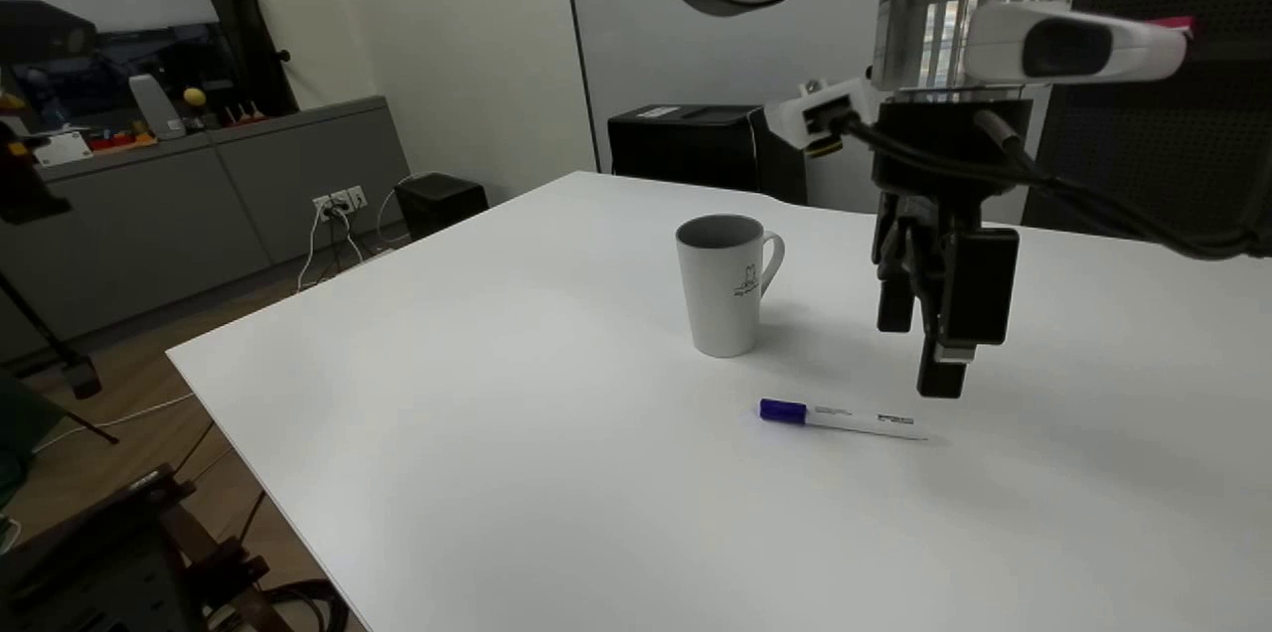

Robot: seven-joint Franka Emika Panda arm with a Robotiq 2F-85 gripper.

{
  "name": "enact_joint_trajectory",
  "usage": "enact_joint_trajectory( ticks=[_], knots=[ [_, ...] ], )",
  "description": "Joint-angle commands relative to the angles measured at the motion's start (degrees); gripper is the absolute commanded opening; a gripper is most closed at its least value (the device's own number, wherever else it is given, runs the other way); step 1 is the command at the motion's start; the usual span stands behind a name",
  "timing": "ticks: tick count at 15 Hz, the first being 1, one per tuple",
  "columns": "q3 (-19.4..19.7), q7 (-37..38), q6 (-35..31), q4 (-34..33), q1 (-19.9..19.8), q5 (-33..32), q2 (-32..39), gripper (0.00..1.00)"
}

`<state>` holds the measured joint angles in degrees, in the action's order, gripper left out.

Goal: Put the pen in the mug

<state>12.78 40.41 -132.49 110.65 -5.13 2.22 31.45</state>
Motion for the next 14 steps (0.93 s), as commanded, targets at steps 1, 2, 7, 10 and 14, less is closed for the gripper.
enact_joint_trajectory(
  ticks=[1, 2, 7, 10, 14],
  knots=[
    [0.91, 4.02, -2.3, 0.12, 1.52, 0.5, 1.5, 1.0],
    [0.84, 4.53, -3.16, 0.27, 1.64, 0.69, 1.86, 1.0],
    [0.72, 6.24, -6.47, 0.6, 2.61, 1.95, 3.85, 1.0],
    [0.38, 6.26, -8.4, 1.01, 2.5, 3.2, 4.55, 1.0],
    [-0.35, 5.55, -12.58, 2.46, 2.16, 6.17, 4.87, 1.0]
  ],
)
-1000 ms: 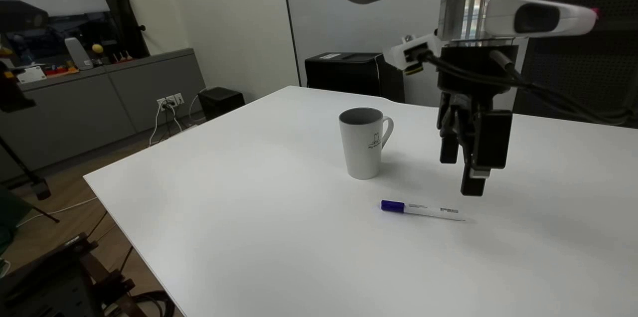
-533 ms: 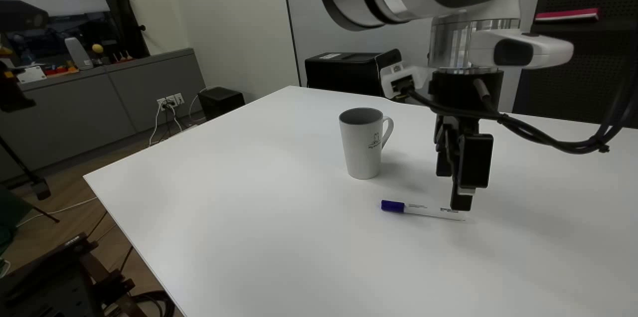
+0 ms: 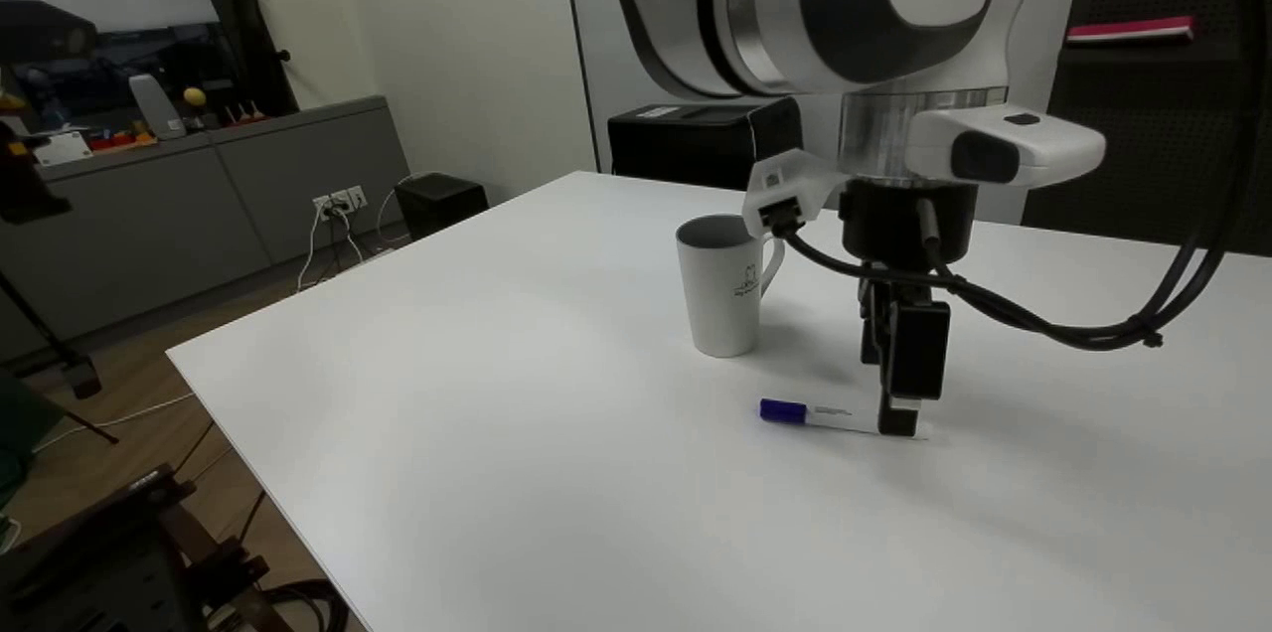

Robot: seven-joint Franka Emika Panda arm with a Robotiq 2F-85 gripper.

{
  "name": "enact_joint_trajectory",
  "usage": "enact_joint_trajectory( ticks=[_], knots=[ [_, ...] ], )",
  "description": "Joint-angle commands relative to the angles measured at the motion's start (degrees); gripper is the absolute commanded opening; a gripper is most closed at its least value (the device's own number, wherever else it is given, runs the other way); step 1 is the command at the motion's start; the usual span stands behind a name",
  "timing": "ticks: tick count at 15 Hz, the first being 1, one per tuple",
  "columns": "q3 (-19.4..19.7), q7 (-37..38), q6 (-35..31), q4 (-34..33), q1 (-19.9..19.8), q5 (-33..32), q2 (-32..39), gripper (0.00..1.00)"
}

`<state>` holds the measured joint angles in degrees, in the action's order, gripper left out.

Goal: Put the pen in the mug

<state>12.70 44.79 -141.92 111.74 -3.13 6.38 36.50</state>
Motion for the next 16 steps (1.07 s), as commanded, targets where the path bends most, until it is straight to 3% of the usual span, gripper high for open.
enact_joint_trajectory(
  ticks=[1, 15, 16],
  knots=[
    [-0.37, 1.07, -4.34, 1.78, 0.24, 2.59, -0.1, 1.0],
    [0.16, 0.45, -8.64, 2.34, 1.37, 3.63, 4.4, 1.0],
    [0.24, 0.4, -9.53, 2.41, 1.53, 3.62, 4.65, 0.75]
  ],
)
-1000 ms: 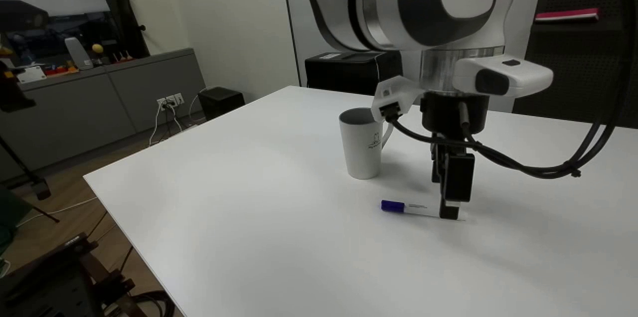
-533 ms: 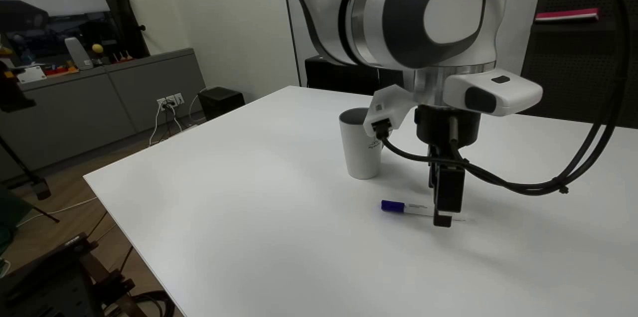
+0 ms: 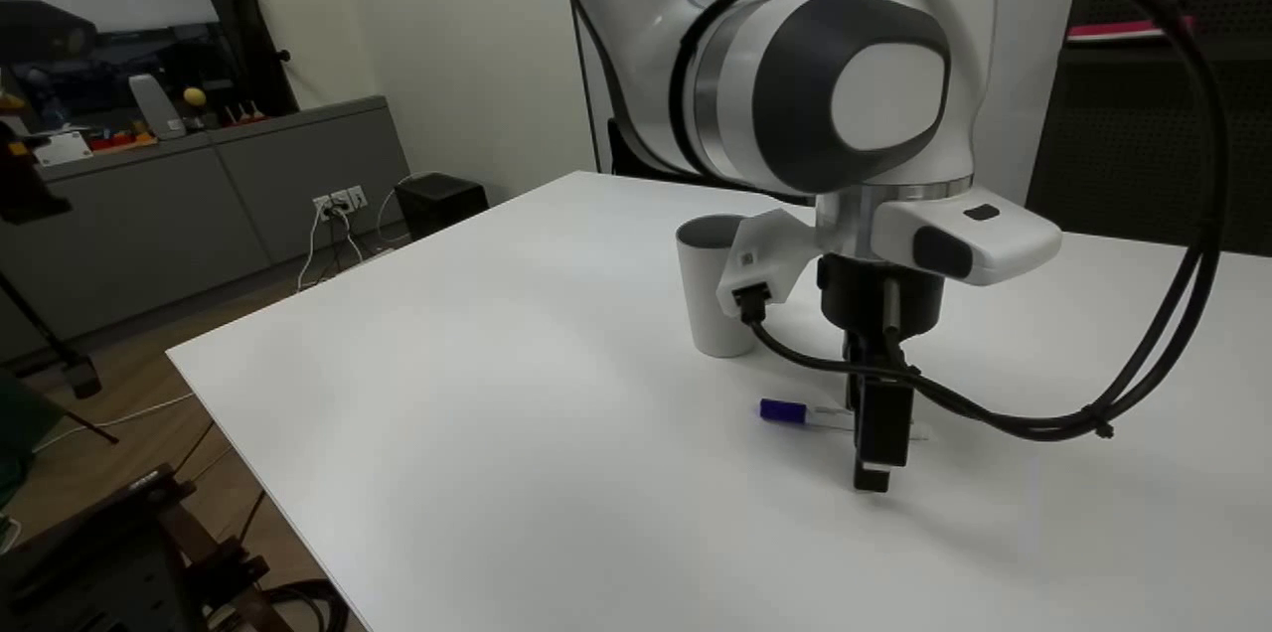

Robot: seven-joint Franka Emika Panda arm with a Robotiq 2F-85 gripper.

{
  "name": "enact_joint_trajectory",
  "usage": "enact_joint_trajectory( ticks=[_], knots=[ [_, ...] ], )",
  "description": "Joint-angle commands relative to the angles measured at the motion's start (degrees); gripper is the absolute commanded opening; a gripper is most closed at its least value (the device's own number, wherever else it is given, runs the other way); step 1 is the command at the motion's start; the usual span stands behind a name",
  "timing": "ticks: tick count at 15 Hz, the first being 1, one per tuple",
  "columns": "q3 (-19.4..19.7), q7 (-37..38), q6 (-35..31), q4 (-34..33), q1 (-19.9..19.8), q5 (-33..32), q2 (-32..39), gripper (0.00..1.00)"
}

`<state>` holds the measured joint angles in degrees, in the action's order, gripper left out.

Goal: Put the pen in the mug

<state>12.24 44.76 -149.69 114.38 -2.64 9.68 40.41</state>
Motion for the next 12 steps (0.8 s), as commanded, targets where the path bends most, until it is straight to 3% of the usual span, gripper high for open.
enact_joint_trajectory(
  ticks=[1, 11, 12],
  knots=[
    [0.72, 0.34, -2.07, -0.26, 1.12, 0.34, 0.79, 0.74],
    [1.2, -0.36, -1.59, -1.45, 1.14, 0.34, 0.15, 0.04],
    [1.33, -0.22, -1.33, -1.81, 1.08, 0.36, 0.23, 0.01]
  ],
)
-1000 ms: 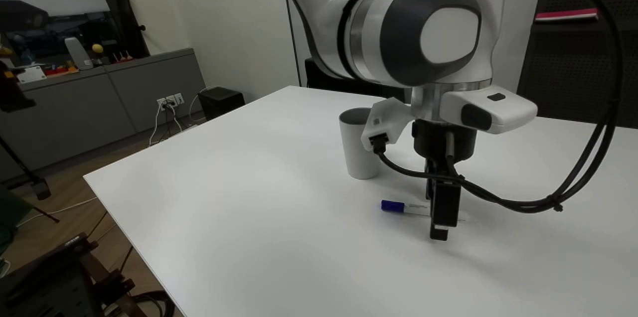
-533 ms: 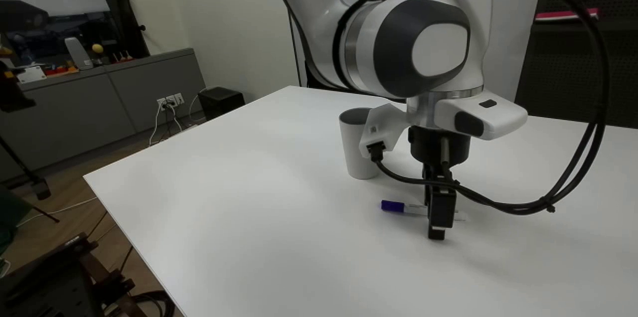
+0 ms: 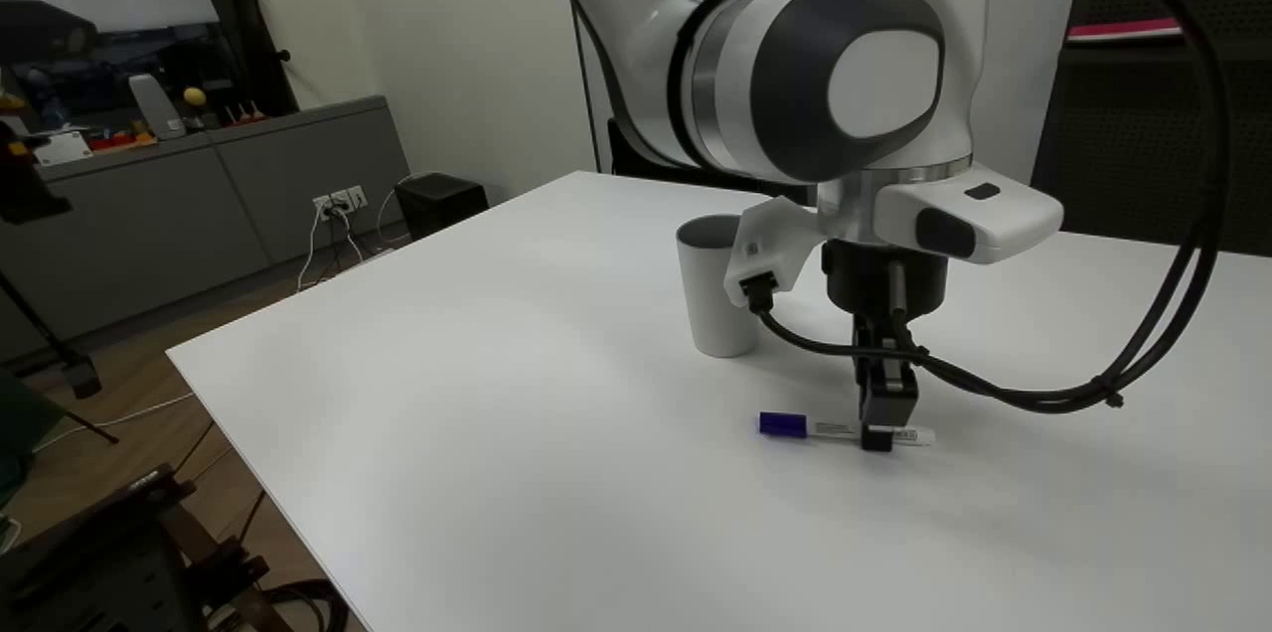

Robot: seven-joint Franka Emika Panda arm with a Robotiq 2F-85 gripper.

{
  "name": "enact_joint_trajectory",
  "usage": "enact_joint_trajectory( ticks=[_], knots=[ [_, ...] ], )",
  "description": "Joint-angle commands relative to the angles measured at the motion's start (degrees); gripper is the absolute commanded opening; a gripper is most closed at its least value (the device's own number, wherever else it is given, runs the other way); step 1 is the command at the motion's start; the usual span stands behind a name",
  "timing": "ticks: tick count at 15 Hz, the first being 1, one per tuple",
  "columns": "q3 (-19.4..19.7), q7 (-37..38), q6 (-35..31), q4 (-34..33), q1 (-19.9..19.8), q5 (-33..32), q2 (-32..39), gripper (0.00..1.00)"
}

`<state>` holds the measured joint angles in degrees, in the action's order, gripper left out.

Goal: Put the pen in the mug

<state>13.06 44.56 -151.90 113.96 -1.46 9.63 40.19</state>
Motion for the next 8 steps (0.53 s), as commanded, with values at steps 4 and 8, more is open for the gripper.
enact_joint_trajectory(
  ticks=[4, 8],
  knots=[
    [0.83, 0.23, 2.05, -2.53, -0.54, 0.49, 0.71, 0.05],
    [1.38, 1.01, 5.41, -4.73, 0.03, -0.15, 0.1, 0.05]
  ],
)
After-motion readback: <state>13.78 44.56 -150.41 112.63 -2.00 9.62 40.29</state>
